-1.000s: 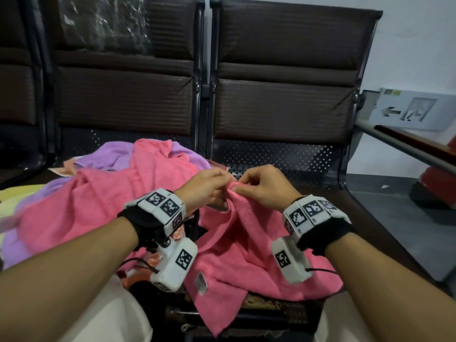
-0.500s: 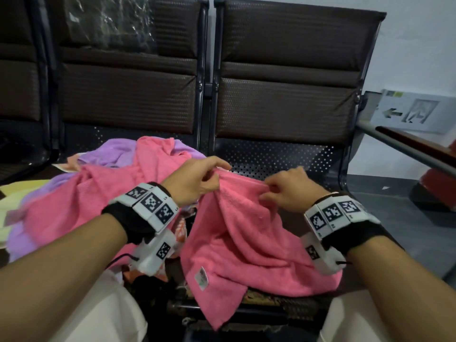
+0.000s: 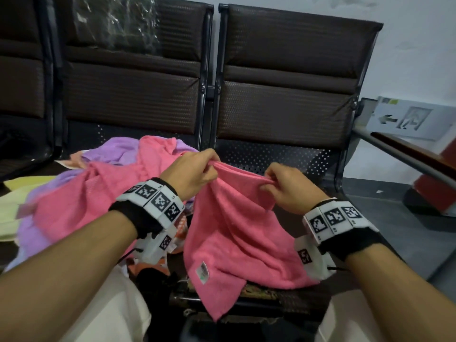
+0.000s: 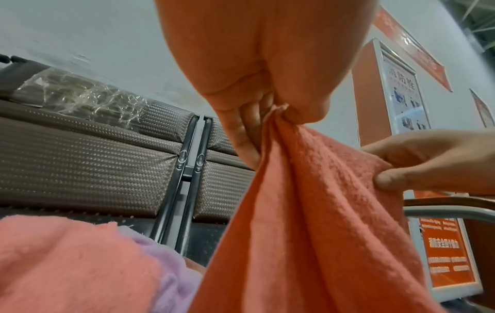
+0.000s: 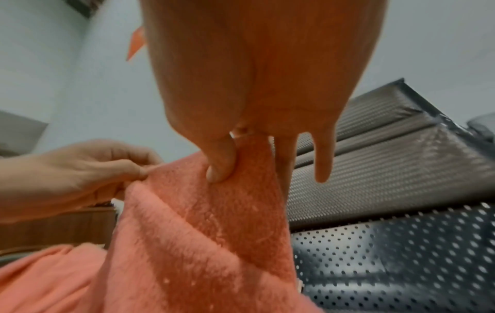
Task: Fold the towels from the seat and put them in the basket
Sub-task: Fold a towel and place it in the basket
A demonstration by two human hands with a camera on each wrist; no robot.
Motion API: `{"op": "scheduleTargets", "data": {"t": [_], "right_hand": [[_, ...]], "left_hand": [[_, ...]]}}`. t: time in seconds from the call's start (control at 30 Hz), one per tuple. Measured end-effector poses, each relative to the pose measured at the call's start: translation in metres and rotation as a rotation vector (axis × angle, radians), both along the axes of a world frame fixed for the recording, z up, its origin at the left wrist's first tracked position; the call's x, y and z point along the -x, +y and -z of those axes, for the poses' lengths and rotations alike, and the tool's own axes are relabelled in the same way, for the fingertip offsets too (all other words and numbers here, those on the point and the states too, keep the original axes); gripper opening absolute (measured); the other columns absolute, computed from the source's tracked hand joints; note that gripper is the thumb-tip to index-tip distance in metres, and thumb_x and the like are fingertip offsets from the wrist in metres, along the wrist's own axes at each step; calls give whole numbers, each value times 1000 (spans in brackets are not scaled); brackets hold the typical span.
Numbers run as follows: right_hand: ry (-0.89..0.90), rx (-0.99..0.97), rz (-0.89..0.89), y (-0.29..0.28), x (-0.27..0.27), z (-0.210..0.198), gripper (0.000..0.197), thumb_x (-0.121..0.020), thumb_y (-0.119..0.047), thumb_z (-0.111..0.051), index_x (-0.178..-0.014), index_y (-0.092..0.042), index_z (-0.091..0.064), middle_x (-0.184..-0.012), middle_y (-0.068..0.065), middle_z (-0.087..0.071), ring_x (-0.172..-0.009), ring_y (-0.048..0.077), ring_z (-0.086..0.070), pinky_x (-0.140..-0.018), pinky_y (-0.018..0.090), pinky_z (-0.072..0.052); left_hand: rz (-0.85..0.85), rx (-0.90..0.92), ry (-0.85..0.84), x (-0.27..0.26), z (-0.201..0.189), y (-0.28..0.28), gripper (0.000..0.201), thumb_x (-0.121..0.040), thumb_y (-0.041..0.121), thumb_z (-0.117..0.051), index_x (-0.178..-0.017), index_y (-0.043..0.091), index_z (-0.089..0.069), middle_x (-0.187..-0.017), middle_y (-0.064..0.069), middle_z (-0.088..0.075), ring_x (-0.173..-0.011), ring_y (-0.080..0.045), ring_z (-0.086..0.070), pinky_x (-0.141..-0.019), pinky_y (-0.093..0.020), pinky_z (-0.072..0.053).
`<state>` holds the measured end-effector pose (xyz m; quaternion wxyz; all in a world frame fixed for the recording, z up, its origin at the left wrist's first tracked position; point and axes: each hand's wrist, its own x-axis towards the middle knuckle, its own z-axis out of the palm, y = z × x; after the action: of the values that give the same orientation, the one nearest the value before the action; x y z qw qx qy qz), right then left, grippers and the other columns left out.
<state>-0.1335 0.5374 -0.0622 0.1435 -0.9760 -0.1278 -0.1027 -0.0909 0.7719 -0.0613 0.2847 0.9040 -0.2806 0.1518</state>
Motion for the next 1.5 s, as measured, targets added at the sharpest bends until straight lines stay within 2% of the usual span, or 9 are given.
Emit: {"op": "scheduleTargets", "data": {"t": [0.17, 0.3, 0.43, 0.8, 0.9, 1.0, 1.2, 1.37, 1.5], "right_hand": [[-78, -273, 134, 0, 17, -31, 15, -83, -23, -69, -80, -28, -55, -74, -10, -61, -73, 12, -57, -63, 14, -35], [-113, -267, 134, 8, 36, -81, 6, -86, -22, -61, -84, -28, -60, -82, -6, -63, -83, 14, -56, -69, 20, -34], [-187, -241, 100, 16, 51, -122, 10, -86, -22, -60, -84, -32, -59, -79, -12, -59, -80, 8, -54, -63, 19, -32], [-348, -547, 296, -1, 5, -138, 22, -79, -43, -71, -86, -22, -68, -76, -7, -62, -81, 12, -60, -71, 21, -39], [-448, -624, 249, -7, 3, -150, 17, -83, -40, -67, -78, -27, -58, -72, -18, -58, -69, -2, -55, -64, 18, -42], [-496, -668, 175, -12, 14, -150, 19, -87, -38, -62, -74, -31, -49, -73, -19, -56, -64, -17, -51, -57, 3, -37], [-344, -683, 161, -23, 54, -94, 22, -83, -30, -70, -75, -30, -49, -74, -16, -55, -63, -11, -50, -59, 8, -38], [46, -556, 192, -29, 103, -21, 7, -78, -29, -75, -79, -28, -68, -79, -8, -69, -80, 10, -63, -74, 26, -49], [178, -516, 163, -27, 129, 16, 10, -76, -33, -76, -72, -31, -68, -74, -12, -68, -75, 1, -61, -72, 23, -45]], "left_hand": [[-63, 164, -15, 19, -23, -10, 16, -85, 12, -51, -97, 11, -61, -75, 2, -58, -77, -22, -58, -68, -27, -39], [-124, 379, -17, 34, -62, -14, 16, -85, 13, -51, -90, 15, -66, -78, 4, -61, -78, -14, -55, -72, -21, -37], [-144, 515, -57, 46, -93, -7, 15, -83, 11, -53, -88, 15, -67, -72, 6, -59, -71, -7, -50, -65, -15, -31], [-126, 400, 8, -4, -122, -32, 26, -95, 11, -40, -112, 6, -58, -109, -14, -66, -102, -26, -59, -75, -21, -35], [-20, 506, -22, -9, -138, -42, 25, -99, 11, -35, -114, 5, -54, -110, -10, -63, -101, -20, -58, -81, -21, -39], [78, 577, -72, -3, -144, -47, 24, -100, 11, -33, -112, 5, -53, -102, -2, -59, -91, -9, -54, -82, -21, -41], [155, 615, 72, 39, -83, -49, 22, -98, 1, -34, -106, 2, -54, -95, 1, -55, -84, -3, -50, -78, -16, -39], [153, 377, 298, 82, 0, -38, 24, -98, 2, -39, -112, 1, -57, -111, -12, -61, -103, -14, -52, -95, -22, -37], [175, 286, 436, 102, 43, -32, 20, -97, 9, -43, -107, 14, -60, -105, 1, -62, -95, -6, -54, -83, -17, -39]]}}
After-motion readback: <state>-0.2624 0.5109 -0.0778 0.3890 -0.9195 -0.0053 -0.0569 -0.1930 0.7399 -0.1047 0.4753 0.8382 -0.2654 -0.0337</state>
